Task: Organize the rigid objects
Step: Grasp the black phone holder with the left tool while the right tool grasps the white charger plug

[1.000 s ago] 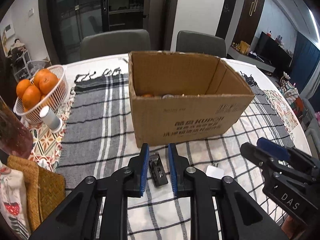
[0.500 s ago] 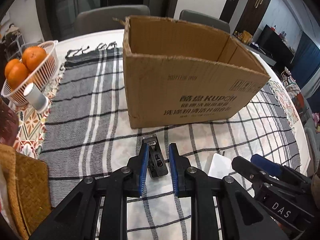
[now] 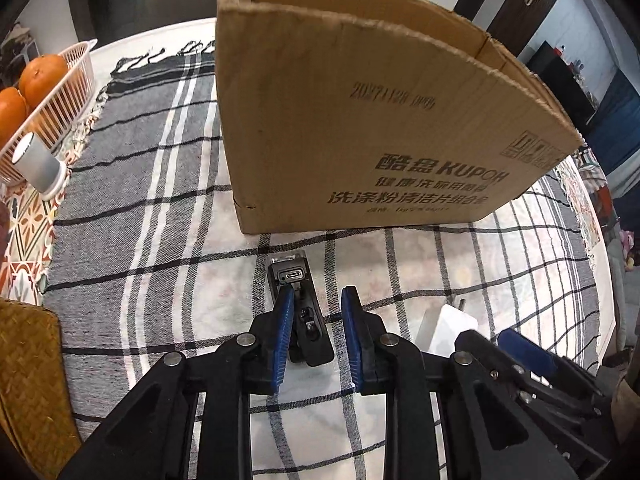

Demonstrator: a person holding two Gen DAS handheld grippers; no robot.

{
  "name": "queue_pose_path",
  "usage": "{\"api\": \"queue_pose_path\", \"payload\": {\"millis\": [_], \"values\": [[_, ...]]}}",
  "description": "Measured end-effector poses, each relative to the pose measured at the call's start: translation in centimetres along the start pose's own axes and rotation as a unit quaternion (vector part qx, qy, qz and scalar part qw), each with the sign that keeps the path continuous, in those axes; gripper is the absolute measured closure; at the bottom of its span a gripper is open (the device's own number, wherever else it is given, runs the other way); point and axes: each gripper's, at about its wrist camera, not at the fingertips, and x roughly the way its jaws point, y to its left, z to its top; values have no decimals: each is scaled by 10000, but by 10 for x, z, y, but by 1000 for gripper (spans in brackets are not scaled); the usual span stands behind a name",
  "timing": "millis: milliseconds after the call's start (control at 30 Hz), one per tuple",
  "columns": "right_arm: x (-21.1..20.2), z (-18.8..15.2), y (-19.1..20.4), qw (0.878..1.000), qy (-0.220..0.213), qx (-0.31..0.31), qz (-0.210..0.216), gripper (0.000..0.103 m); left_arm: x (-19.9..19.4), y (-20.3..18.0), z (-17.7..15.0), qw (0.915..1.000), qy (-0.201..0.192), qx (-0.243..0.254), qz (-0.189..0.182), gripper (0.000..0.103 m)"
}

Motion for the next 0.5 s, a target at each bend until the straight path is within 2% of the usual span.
{"api": "queue_pose_path", "payload": {"millis": [200, 500], "values": [[12, -1, 4, 9999, 89, 42, -74, 43, 14, 3, 4, 9997, 82, -72, 209, 72], [27, 0, 7, 9996, 174, 106, -200, 43, 36, 5, 4, 9985, 327, -169, 408, 71]]}}
